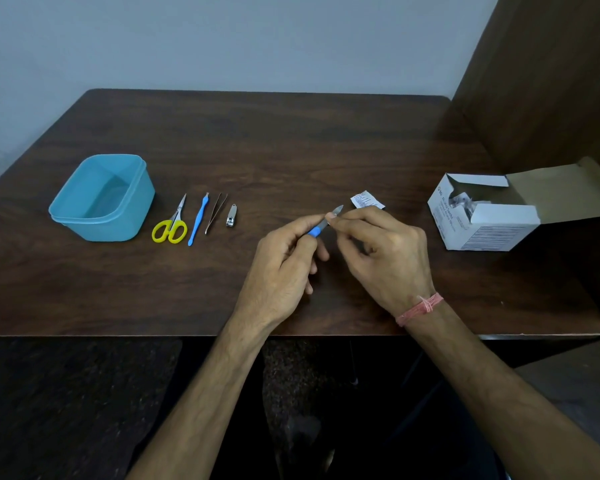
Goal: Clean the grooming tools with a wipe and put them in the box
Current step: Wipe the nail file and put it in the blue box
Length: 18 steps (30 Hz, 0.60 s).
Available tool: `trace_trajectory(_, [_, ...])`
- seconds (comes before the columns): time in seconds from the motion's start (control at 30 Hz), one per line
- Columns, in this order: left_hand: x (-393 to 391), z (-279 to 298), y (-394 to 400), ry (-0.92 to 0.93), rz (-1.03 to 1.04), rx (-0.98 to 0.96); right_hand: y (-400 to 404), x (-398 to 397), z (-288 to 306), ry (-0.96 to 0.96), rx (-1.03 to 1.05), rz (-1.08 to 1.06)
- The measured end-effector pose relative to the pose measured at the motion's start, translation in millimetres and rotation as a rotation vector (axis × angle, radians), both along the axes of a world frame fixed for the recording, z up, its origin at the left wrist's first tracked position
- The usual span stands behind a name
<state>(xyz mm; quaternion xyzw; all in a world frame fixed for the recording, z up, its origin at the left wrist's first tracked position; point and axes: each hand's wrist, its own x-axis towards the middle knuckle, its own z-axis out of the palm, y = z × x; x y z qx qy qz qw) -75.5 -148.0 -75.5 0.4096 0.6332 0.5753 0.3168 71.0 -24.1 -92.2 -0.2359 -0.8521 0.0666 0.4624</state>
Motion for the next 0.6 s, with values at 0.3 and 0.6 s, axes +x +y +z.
trace_trajectory(0.3, [-0.1,-2.0,-0.5,-0.023,-0.015,0.022,4.3,-1.1,-1.5,0.039,-0.073,-0.063])
trace_trajectory(0.6, [-0.4,-3.8,-1.2,-0.014,-0.041,0.041,4.8,0.4,1.1,0.039,-0.121,-0.064])
